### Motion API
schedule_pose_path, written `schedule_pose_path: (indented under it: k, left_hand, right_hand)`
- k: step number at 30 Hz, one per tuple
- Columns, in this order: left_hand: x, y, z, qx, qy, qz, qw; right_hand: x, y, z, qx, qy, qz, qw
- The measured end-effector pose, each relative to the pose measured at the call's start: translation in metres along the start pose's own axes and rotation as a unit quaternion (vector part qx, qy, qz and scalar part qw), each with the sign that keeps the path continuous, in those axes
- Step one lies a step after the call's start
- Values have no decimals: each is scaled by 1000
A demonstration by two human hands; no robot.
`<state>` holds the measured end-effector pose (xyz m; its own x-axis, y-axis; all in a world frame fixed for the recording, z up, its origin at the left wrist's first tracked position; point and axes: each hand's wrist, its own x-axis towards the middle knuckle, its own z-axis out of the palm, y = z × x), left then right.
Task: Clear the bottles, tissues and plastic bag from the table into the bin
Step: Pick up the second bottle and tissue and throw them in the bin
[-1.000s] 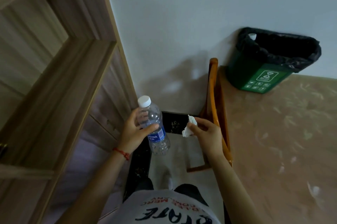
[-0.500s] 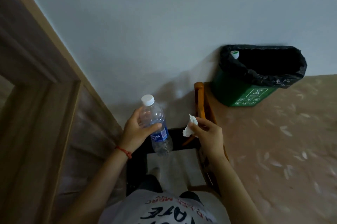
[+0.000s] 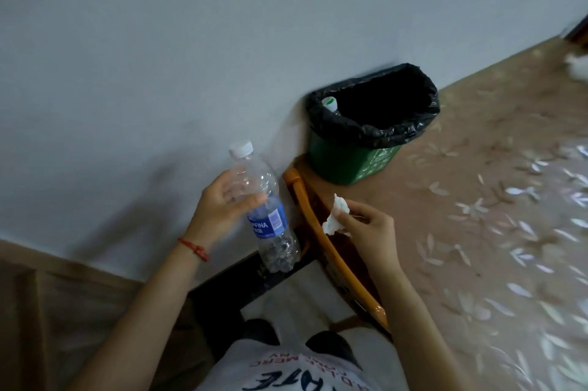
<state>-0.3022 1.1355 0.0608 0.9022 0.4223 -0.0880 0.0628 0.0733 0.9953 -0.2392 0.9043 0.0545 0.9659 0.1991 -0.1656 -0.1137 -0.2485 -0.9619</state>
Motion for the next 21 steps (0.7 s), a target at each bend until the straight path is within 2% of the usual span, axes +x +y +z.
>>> schedule_pose_path:
  k: [4, 10, 21]
  left_hand:
    - [24, 14, 13, 12, -54, -5, 998]
    - [47, 23, 36, 35, -91, -18, 995]
    - [90, 36, 68, 1, -66, -24, 998]
  right_hand:
    - [6, -6, -14, 9, 31, -6, 999]
    - [23, -13, -29, 24, 53, -5, 998]
    - [80, -43, -52, 17, 78, -59, 995]
